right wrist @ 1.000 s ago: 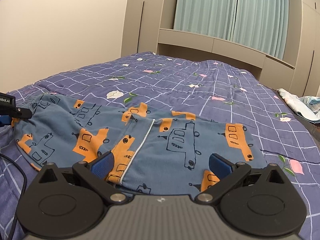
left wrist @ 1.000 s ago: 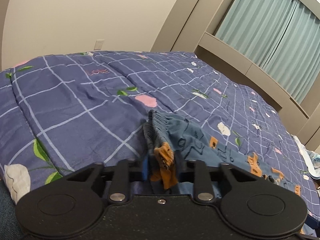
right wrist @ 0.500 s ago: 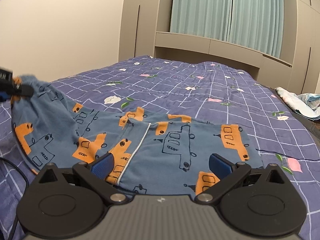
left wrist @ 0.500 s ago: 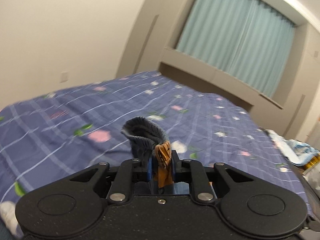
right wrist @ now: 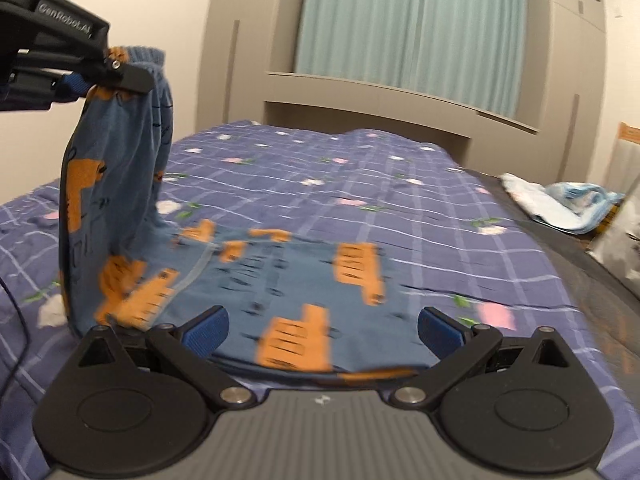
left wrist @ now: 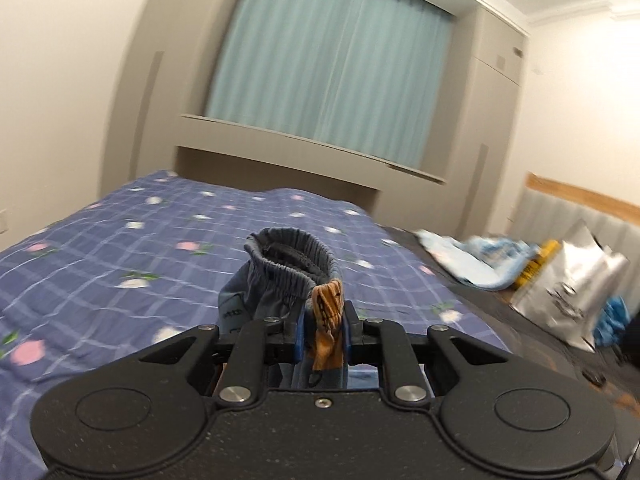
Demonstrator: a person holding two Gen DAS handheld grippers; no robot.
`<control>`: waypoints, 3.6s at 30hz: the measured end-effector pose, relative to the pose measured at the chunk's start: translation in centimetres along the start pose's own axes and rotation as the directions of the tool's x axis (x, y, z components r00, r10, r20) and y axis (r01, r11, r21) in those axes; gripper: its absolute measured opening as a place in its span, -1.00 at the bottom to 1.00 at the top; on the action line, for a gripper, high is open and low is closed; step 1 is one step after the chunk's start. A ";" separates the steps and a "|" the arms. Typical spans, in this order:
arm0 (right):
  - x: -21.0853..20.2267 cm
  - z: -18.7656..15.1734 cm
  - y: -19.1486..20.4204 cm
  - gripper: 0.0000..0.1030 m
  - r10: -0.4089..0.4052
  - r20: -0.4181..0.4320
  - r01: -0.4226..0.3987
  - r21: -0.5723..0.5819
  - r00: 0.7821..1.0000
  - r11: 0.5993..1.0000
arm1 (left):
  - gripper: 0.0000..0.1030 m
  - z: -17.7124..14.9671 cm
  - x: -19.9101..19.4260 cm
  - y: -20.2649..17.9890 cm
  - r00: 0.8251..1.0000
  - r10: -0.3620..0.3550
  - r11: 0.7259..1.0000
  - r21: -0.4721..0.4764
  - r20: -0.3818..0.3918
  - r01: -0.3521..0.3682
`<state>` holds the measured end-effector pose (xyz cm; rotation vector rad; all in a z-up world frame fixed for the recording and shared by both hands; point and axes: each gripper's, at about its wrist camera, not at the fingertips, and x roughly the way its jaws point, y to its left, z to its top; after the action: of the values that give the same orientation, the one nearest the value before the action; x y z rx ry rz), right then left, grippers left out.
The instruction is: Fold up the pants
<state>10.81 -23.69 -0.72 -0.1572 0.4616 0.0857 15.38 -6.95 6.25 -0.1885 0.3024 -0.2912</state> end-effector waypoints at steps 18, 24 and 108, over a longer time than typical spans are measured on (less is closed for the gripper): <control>-3.3 -3.6 -8.5 1.00 -0.215 -0.090 0.225 0.127 0.973 0.966 | -0.53 -7.7 7.1 -7.0 0.963 -0.088 0.972 0.189 -0.253 0.139; -3.0 -4.0 -9.1 1.00 -0.218 -0.103 0.232 0.144 0.970 0.962 | -0.05 -8.5 6.7 -7.1 0.957 -0.102 0.971 0.182 -0.272 0.155; 5.9 2.2 -7.3 -0.12 0.110 -0.042 -0.089 0.338 0.993 0.937 | 0.99 -9.2 2.6 4.2 0.904 0.176 0.964 -0.119 -0.390 -0.239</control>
<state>17.85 -30.19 -0.50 0.2002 0.5378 0.1006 15.91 -5.11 -4.05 -0.2613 0.7257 -0.0863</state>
